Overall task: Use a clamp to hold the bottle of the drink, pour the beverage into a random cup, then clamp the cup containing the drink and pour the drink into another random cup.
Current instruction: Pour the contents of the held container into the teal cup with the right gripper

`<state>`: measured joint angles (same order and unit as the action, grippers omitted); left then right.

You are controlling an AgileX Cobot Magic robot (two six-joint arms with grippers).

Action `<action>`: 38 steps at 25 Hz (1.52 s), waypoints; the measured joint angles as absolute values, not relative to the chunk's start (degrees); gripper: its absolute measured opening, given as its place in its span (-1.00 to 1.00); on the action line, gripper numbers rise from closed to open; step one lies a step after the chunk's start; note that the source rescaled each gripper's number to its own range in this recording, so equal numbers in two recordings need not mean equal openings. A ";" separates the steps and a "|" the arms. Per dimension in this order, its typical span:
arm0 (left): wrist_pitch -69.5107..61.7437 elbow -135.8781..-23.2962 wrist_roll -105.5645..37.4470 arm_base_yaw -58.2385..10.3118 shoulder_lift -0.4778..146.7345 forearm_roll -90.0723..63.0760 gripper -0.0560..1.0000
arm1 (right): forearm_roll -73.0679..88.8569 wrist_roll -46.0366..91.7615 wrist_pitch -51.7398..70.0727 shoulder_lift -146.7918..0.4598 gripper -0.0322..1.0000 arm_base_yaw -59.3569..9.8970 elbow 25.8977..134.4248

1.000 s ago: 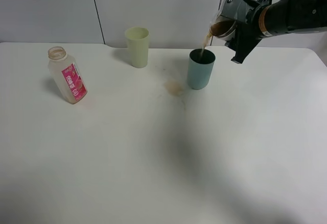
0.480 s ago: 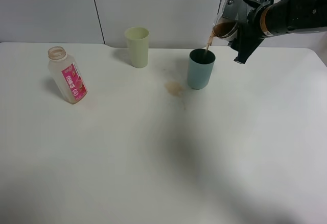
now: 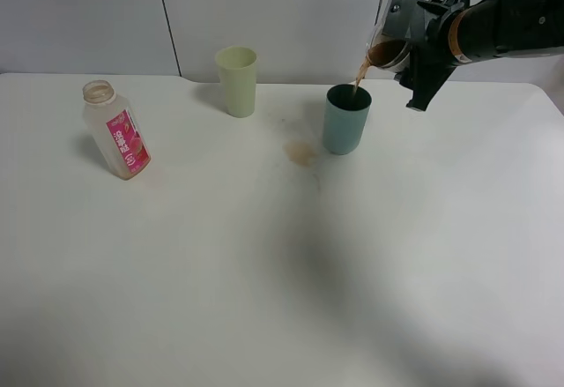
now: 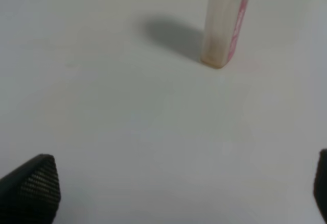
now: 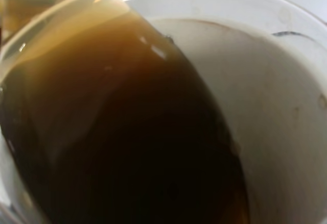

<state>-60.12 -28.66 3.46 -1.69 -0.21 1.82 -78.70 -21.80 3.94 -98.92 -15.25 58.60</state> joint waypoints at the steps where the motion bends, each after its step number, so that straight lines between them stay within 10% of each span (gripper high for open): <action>1: -60.12 -28.66 3.46 -1.69 -0.21 1.82 1.00 | -79.15 -21.76 3.94 -98.92 -0.93 -15.25 58.60; 38: -60.12 -28.66 3.46 -1.69 -0.21 1.82 1.00 | -82.61 -9.38 5.75 -98.92 -0.94 -15.76 58.77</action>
